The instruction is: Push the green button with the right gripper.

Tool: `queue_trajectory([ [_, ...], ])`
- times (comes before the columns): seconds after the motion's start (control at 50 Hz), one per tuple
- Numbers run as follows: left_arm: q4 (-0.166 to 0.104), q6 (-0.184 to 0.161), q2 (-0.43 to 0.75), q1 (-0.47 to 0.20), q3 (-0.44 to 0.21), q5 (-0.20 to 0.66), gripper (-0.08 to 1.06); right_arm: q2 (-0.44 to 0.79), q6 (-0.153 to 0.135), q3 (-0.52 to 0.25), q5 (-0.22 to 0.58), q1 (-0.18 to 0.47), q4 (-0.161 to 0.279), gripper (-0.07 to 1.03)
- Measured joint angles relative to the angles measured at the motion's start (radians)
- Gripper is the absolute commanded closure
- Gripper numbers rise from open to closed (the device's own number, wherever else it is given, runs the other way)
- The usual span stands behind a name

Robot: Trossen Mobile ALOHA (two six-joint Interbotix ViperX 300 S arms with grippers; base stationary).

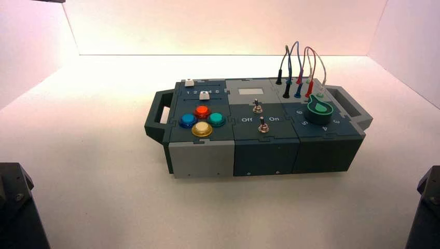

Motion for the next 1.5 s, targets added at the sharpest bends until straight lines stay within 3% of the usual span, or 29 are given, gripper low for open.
queue_trajectory([
  [0.14,0.0,0.002,0.011,0.0,-0.006,0.003,1.01,0.137,0.009,-0.064,0.043,0.091,0.011,0.99],
  [0.3,0.002,0.002,0.015,-0.002,-0.009,0.021,1.01,0.36,0.011,-0.207,0.213,0.166,0.046,0.99],
  [0.42,0.002,0.002,0.026,-0.002,-0.011,0.043,1.01,0.466,0.011,-0.256,0.262,0.204,0.075,0.99],
  [0.78,0.0,0.0,0.049,0.0,-0.025,0.075,1.01,0.721,0.009,-0.341,0.224,0.31,0.103,0.99],
  [1.3,-0.002,0.0,0.037,-0.002,-0.026,0.084,1.01,0.997,-0.014,-0.43,0.146,0.318,0.097,0.99],
  [1.5,-0.002,0.0,0.037,-0.002,-0.025,0.084,1.01,1.029,-0.014,-0.445,0.144,0.321,0.098,0.99],
])
